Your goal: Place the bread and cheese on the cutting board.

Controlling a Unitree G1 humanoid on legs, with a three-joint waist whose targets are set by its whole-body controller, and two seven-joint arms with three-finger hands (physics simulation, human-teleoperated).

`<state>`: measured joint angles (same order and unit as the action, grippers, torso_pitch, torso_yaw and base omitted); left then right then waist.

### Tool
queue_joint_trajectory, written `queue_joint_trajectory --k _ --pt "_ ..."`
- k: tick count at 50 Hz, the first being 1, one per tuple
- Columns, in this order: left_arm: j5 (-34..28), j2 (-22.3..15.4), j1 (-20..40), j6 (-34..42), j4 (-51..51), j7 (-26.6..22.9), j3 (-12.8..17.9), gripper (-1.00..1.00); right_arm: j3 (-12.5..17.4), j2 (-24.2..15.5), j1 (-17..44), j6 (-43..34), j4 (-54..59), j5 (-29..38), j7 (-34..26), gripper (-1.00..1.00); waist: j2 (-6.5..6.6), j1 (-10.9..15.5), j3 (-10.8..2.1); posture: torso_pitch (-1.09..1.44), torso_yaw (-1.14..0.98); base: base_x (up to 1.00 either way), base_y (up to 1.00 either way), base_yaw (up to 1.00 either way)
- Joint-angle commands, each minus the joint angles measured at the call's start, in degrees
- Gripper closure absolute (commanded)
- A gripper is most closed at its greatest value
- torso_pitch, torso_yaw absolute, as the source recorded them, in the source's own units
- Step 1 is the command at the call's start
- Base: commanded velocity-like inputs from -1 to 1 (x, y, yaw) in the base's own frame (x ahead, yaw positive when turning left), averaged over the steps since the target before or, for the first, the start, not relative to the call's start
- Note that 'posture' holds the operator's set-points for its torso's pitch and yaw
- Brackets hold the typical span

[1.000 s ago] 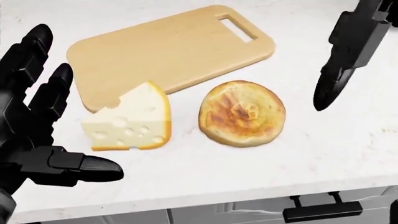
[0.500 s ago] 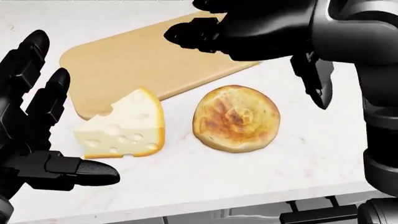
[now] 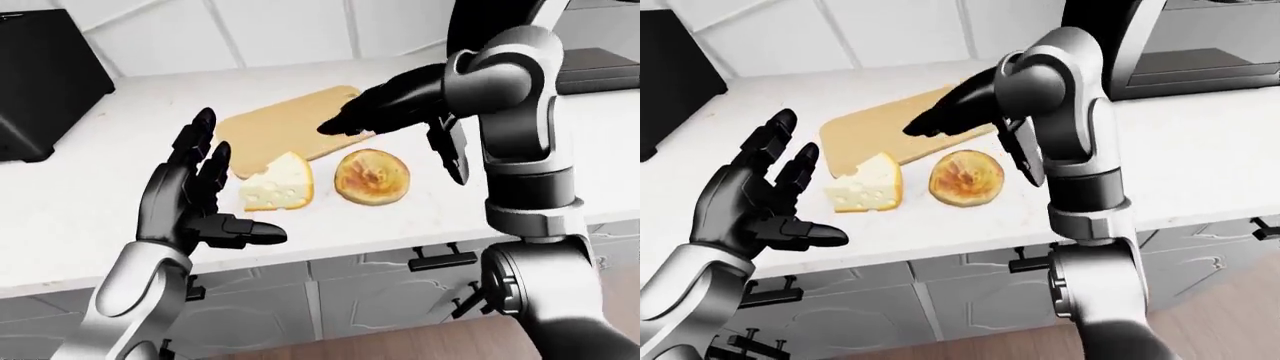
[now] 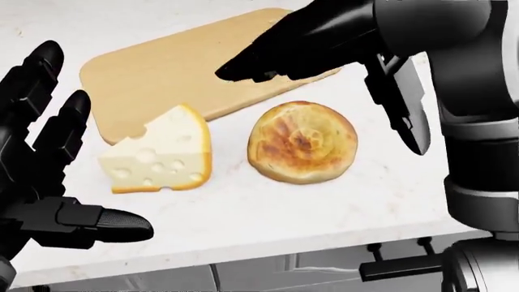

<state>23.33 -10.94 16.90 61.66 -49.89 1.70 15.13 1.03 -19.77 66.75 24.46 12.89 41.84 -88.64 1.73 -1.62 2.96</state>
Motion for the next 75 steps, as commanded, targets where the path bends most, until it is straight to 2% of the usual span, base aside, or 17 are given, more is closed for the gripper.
queue_joint_trajectory --k 1,5,9,13,16,35,51,75 --pt "0.1 -0.5 1.2 -2.0 -1.2 -0.1 0.7 -1.0 0.8 -0.3 3.2 -0.8 1.0 0.0 1.8 -1.0 0.1 0.0 -1.26 0.0 0.0 0.0 0.0 0.0" --pt "0.1 -0.7 1.1 -2.4 -0.7 -0.1 0.8 -1.0 0.6 -0.3 5.5 -0.6 5.1 0.4 3.7 -1.0 0.16 0.0 -1.35 0.0 0.0 0.0 0.0 0.0" --pt "0.5 -0.8 1.3 -2.0 -0.9 0.1 0.9 -1.0 0.2 0.6 4.6 -0.5 3.7 0.8 4.4 -0.98 0.2 0.2 -1.36 0.0 0.0 0.0 0.0 0.0" --pt "0.6 -0.8 1.1 -2.2 -0.9 0.2 0.9 -1.0 0.0 0.6 5.7 0.6 5.3 1.1 5.1 -0.76 0.27 0.2 -1.38 0.0 0.0 0.0 0.0 0.0" --pt "0.6 -0.8 1.1 -2.3 -0.8 0.3 0.8 -1.0 0.0 0.8 6.3 0.5 5.3 1.1 4.9 -0.71 0.35 0.2 -1.42 0.0 0.0 0.0 0.0 0.0" --pt "0.4 -0.8 0.5 -3.1 -0.5 -0.1 0.8 -1.0 -0.2 2.0 3.3 0.1 1.7 1.3 4.1 -0.7 0.32 0.1 -1.58 0.0 0.0 0.0 0.0 0.0" --pt "0.2 -0.7 0.2 -3.3 -0.5 -0.3 0.8 -1.0 -0.6 3.0 -3.7 0.9 -4.4 1.8 2.4 -0.71 0.21 0.1 -1.57 0.0 0.0 0.0 0.0 0.0" --pt "0.1 -0.7 -0.1 -3.8 0.0 -0.7 1.0 -1.0 -0.9 3.4 -4.5 6.3 -1.0 4.6 6.1 -0.72 0.26 0.1 -1.64 0.0 0.0 0.0 0.0 0.0"
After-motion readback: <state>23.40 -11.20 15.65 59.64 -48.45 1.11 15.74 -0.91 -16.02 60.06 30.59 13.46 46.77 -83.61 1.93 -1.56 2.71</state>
